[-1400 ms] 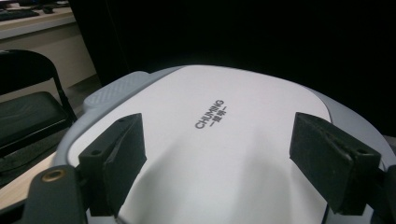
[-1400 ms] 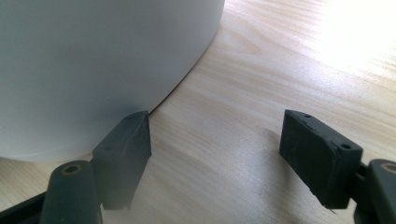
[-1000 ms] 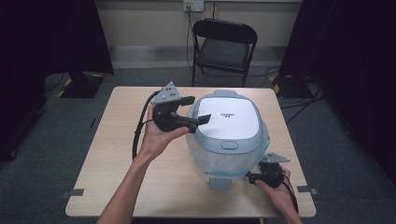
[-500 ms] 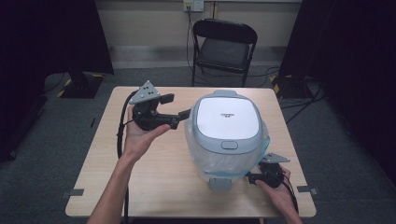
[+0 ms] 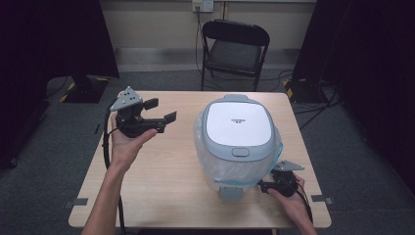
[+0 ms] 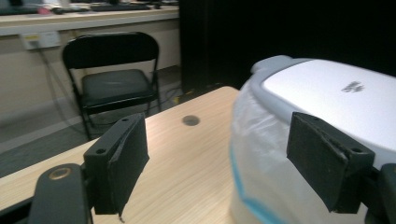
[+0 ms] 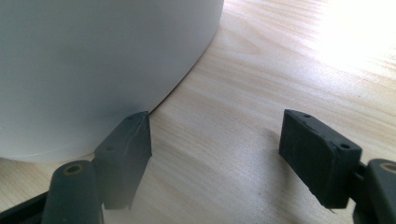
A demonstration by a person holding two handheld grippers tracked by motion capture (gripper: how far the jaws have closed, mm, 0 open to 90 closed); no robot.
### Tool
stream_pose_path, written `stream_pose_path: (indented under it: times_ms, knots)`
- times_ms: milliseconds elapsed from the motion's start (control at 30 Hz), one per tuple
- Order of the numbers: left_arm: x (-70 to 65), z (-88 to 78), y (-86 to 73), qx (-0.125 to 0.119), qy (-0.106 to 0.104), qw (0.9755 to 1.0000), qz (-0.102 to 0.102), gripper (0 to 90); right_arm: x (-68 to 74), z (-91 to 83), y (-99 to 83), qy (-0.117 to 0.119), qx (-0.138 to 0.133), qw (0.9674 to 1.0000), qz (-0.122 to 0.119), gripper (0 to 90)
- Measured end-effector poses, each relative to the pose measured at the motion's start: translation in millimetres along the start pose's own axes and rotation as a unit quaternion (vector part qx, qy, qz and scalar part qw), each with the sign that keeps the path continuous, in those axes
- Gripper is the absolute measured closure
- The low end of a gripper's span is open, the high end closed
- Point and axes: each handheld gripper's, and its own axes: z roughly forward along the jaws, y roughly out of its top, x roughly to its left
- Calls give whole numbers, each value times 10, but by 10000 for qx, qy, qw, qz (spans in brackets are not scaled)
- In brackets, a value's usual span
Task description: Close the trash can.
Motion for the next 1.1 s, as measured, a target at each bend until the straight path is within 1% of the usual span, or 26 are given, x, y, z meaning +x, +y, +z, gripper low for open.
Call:
stream_pose_path:
  times_ms: [133,200,267,400,500,700,800,833,867,933,1000,1100]
  knots:
    - [112,-64,-102,51,225,9997,-115,209,4,-1,0,-11,2,10000,-2,243]
    - [149,-68,-175,172,291,9994,-122,215,1,-2,-2,-38,-1,10000,3,244]
    - [194,-79,-256,247,303,9991,-181,215,-1,-2,-4,-58,1,10000,-7,243]
    - [297,-138,-415,381,481,9977,-278,215,-24,-19,-16,-98,-2,9999,62,243]
    - [360,-189,-539,490,628,9961,-371,215,-33,-27,-23,-143,6,9998,105,243]
    - [455,-272,-769,690,816,9929,-514,214,-38,-28,-24,-165,7,9998,114,244]
    - [506,-307,-900,765,961,9903,-643,214,-39,-28,-25,-168,6,9998,113,243]
    - [528,-313,-957,853,990,9892,-667,214,-40,-28,-25,-170,4,9998,111,243]
    - [543,-322,-1001,915,1016,9884,-660,214,-40,-28,-25,-170,4,9998,112,243]
    - [567,-338,-1083,925,1019,9876,-759,211,-39,-28,-25,-169,6,9998,112,243]
    - [582,-344,-1155,957,1045,9865,-815,208,-36,-28,-25,-169,8,9998,116,242]
    - [591,-340,-1265,1083,1064,9850,-818,202,-36,-28,-25,-170,8,9998,113,242]
